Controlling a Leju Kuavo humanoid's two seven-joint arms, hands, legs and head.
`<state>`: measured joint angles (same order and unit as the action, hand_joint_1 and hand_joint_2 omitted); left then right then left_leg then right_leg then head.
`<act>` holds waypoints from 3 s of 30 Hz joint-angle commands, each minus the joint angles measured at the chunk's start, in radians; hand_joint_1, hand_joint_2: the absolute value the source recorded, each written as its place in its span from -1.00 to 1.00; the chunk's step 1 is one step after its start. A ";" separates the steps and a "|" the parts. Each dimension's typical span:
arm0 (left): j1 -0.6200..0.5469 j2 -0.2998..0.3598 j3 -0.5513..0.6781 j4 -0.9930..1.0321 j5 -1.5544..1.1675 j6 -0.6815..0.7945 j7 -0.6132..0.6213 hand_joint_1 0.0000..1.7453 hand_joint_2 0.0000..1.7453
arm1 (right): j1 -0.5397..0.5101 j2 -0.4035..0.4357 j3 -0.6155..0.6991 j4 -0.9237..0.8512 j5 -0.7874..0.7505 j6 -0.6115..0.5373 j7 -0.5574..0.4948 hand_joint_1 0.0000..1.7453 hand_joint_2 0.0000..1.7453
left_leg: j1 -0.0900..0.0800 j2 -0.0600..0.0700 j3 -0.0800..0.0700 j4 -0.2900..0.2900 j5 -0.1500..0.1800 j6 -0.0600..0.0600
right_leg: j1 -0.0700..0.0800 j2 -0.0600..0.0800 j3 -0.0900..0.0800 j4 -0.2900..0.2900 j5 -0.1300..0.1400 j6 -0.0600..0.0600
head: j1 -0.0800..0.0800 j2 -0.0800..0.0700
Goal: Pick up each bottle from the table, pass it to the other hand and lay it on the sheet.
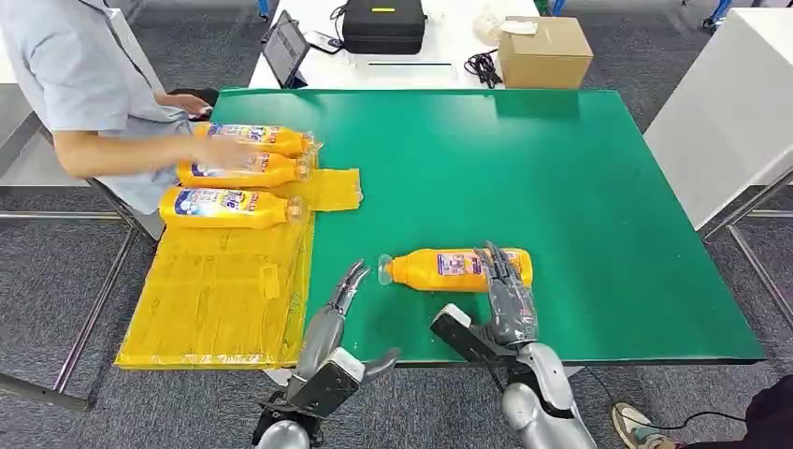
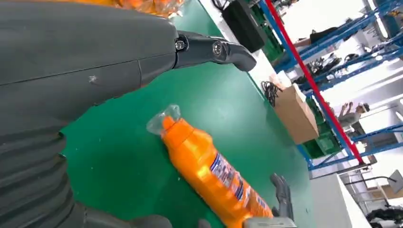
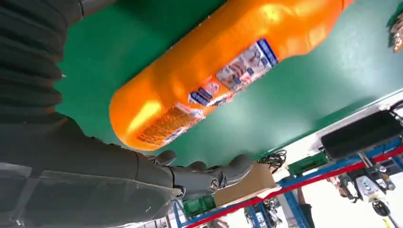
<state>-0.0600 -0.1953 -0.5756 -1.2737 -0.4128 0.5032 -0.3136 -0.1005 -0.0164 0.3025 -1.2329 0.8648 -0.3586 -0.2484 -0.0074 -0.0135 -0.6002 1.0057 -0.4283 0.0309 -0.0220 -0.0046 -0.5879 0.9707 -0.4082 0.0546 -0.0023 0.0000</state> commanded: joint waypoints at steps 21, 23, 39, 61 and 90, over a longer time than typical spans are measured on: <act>-0.056 0.014 -0.032 0.039 -0.058 -0.129 0.122 -1.00 1.00 | -0.189 -0.087 0.069 0.089 0.058 0.180 0.211 -1.00 1.00 | 0.001 0.001 0.002 0.000 0.000 -0.001 | 0.001 0.001 0.002 -0.001 0.000 -0.001 | 0.000 0.000; -0.058 0.014 -0.032 0.041 -0.064 -0.123 0.119 -1.00 1.00 | -0.194 -0.085 0.078 0.098 0.066 0.168 0.203 -1.00 1.00 | 0.001 0.002 0.003 0.000 -0.001 -0.002 | 0.001 0.001 0.003 -0.001 0.000 -0.002 | 0.000 0.000; -0.076 0.006 -0.028 0.062 -0.064 -0.127 0.115 -1.00 1.00 | -0.238 -0.090 0.109 0.151 0.074 0.195 0.204 -1.00 1.00 | 0.000 0.001 0.003 0.000 0.000 -0.001 | 0.000 0.000 0.002 -0.001 0.000 -0.001 | 0.000 0.000; -0.087 0.012 -0.048 0.078 0.036 -0.224 0.147 -1.00 1.00 | -0.253 -0.119 0.127 0.289 0.037 0.250 0.203 -1.00 1.00 | 0.001 0.001 0.005 0.000 -0.001 -0.002 | 0.002 0.000 0.005 -0.001 -0.001 -0.003 | 0.000 0.000; -0.111 0.002 -0.053 0.137 0.119 -0.246 0.131 -1.00 1.00 | -0.332 -0.110 0.208 0.398 0.163 0.204 0.228 -1.00 1.00 | 0.001 0.002 0.004 0.000 -0.001 -0.002 | 0.001 0.001 0.003 -0.001 0.000 -0.002 | 0.000 0.000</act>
<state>-0.1307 -0.2052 -0.6058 -1.2101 -0.3041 0.2514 -0.1728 -0.3819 -0.1350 0.4604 -0.9312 1.0258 -0.1553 -0.0160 -0.0075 -0.0132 -0.5992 1.0061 -0.4281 0.0311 -0.0221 -0.0045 -0.5870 0.9708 -0.4078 0.0549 -0.0023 0.0000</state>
